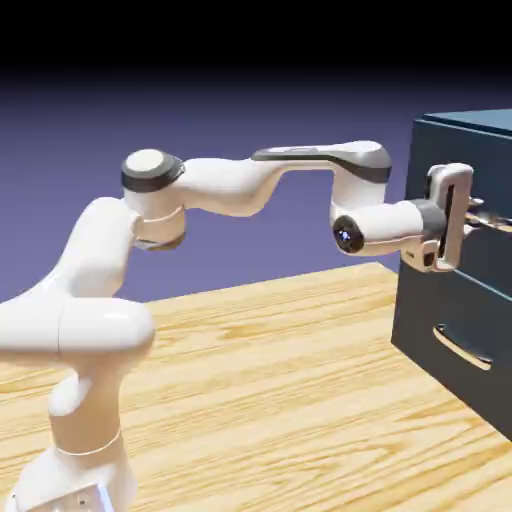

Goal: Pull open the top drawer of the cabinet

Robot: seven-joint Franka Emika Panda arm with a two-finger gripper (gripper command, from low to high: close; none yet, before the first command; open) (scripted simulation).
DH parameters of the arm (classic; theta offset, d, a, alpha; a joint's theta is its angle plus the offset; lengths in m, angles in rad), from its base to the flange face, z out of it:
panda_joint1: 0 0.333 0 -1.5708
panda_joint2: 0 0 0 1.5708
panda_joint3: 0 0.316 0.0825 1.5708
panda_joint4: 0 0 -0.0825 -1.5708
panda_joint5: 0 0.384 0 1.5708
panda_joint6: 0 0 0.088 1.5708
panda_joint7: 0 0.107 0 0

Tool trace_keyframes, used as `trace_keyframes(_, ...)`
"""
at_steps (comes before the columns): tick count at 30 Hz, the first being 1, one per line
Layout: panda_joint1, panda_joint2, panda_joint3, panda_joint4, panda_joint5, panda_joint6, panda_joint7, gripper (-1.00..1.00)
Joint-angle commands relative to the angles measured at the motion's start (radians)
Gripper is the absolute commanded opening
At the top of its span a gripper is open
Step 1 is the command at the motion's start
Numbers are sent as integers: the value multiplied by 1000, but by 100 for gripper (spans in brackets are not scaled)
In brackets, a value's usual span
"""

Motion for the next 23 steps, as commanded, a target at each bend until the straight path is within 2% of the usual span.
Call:
trace_keyframes(1,27,-3,-13,-36,-5,-11,-3,-100)
trace_keyframes(19,548,71,-324,-664,-115,-157,-13,-100)
trace_keyframes(20,548,71,-324,-664,-115,-157,-13,100)
trace_keyframes(23,619,102,-371,-736,-145,-158,-3,100)
